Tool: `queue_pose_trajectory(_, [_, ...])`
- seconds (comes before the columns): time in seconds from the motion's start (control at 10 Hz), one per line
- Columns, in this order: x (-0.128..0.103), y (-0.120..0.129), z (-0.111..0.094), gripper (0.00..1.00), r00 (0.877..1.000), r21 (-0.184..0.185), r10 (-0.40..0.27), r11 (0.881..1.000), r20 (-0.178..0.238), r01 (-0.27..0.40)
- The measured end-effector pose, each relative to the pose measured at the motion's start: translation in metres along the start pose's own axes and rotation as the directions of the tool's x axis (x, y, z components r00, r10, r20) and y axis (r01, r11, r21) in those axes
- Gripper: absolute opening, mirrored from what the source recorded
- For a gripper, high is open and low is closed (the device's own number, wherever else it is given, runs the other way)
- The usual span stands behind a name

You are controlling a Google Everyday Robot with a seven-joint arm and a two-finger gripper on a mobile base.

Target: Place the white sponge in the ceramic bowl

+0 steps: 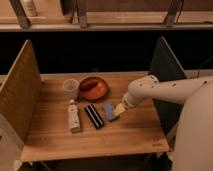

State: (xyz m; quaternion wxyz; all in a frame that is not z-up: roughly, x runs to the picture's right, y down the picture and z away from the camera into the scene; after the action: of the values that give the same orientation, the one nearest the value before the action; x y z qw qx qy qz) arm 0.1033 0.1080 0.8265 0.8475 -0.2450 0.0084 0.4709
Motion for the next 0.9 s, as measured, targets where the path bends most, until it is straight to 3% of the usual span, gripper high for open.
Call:
queue_pose_trajectory(0.3, [-0.027,0.003,0.025,0.8,0.998,-0.029,0.0,1.0,0.062,0.002])
queue_pose_trajectory(0.5, [-0.035,0.011,0.051,0.8,0.997,-0.061,0.018,0.998,0.073,-0.013])
queue_pose_trajectory(0.9, [-0.035,0.011,0.053,0.8,0.997,-0.065,0.025,0.998,0.075,-0.02])
